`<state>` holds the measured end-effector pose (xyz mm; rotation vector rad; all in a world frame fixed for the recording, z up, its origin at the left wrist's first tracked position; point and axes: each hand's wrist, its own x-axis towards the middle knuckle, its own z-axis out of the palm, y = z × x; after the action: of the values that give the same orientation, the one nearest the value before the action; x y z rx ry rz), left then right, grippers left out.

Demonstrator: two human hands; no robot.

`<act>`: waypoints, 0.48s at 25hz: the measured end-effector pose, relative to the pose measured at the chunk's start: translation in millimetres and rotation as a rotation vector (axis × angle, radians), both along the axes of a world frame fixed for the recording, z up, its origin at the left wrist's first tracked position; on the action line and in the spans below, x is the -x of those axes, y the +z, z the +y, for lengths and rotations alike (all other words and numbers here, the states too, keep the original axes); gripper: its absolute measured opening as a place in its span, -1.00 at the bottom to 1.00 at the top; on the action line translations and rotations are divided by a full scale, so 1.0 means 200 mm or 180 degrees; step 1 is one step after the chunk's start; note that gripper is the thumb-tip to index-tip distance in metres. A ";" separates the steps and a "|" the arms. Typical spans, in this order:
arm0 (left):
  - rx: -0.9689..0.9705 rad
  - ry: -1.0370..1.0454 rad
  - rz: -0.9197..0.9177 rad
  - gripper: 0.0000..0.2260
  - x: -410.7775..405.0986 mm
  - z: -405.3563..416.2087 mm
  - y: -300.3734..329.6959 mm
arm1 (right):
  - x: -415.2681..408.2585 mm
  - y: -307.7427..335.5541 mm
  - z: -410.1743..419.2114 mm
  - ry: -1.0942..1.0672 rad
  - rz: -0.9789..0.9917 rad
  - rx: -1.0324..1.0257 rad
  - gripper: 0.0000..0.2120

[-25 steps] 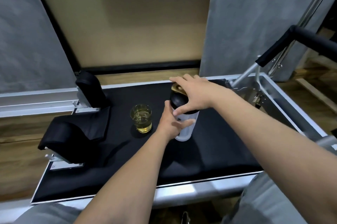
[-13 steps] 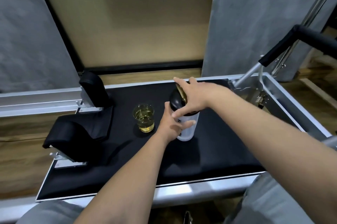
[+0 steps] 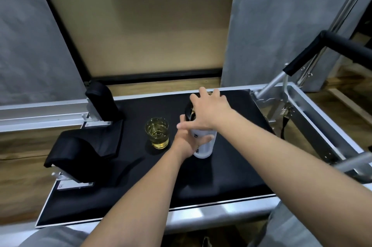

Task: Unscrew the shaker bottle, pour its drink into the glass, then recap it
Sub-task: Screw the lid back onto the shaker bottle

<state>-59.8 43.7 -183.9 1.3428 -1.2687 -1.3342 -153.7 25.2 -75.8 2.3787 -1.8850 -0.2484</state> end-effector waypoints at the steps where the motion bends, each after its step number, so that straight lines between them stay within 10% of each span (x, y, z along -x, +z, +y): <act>1: -0.0088 -0.0024 0.0138 -0.42 -0.01 -0.01 -0.03 | 0.05 0.05 -0.02 0.0448 0.0245 0.0018 0.07; 5: -0.0609 -0.0089 0.0316 -0.32 0.03 -0.02 0.00 | 0.23 0.11 -0.05 0.1830 0.0627 0.0205 -0.04; 12: 0.0337 -0.0073 -0.0520 -0.74 0.00 0.01 0.01 | -0.04 0.04 -0.05 -0.0273 0.0243 -0.0080 0.00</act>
<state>-59.2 45.8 -182.6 1.3888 -1.4480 -1.1746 -145.5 16.0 -67.3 2.2720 -1.9628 -0.3666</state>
